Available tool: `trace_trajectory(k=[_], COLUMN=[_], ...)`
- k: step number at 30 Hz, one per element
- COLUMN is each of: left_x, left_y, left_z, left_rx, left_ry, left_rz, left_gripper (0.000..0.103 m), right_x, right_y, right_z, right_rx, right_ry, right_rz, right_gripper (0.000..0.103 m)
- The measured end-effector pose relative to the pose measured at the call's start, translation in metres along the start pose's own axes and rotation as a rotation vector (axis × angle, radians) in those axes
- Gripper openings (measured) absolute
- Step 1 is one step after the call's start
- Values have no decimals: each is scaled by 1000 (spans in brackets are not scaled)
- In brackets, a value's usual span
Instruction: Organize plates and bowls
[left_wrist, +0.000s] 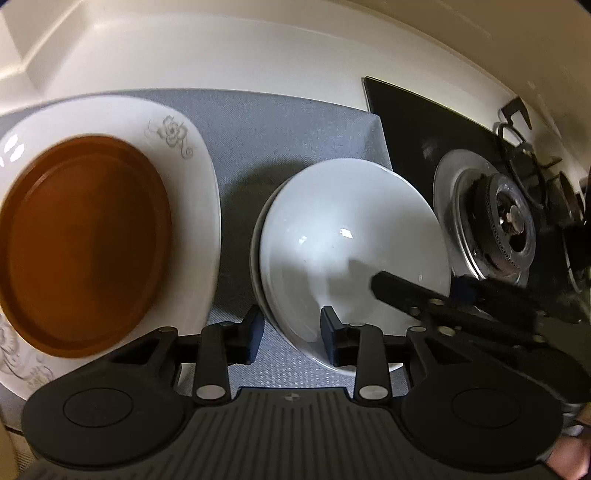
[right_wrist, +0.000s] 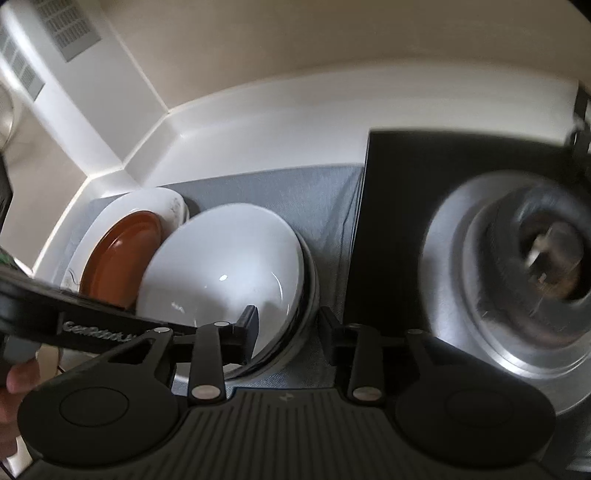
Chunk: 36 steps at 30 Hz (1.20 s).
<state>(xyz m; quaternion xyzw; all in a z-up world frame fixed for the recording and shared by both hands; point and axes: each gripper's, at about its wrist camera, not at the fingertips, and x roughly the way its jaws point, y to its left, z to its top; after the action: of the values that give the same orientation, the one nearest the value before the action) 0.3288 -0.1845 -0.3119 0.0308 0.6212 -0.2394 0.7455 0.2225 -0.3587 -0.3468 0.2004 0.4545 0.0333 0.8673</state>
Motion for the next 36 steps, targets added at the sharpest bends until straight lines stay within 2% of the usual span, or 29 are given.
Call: trace_trajectory(k=[4,9,13,18,22,25,36], left_x=[-5,-15,-31,-58,-86,-106,-166], left_y=[-3,-10,-11,-7,15,38,153], left_z=[-10,-19,-27,-36,-43,-51,-105], left_rx=[7,1,-41,-81,-177,-223,-467], left_ry=[17,17,33,-12,-41,-64,-119], left_rz=[3,-6,-25,-4,7,44,185], left_gripper=[35,35,35,35,35,35,35], right_x=[-4,-20,-39,-52,-54,-45,11], right_y=[-7,-5,-2,16,41,70,214], right_z=[-2,-12,-15,-7,5,13,14], right_rx=[36,35,48,2,-52,-110,-326], right_ry=[18,3,-18,-27,-31,-16,104], right_rz=[32,44,60,83,133,176,357], right_gripper=[30,29,29,29,29,29,29])
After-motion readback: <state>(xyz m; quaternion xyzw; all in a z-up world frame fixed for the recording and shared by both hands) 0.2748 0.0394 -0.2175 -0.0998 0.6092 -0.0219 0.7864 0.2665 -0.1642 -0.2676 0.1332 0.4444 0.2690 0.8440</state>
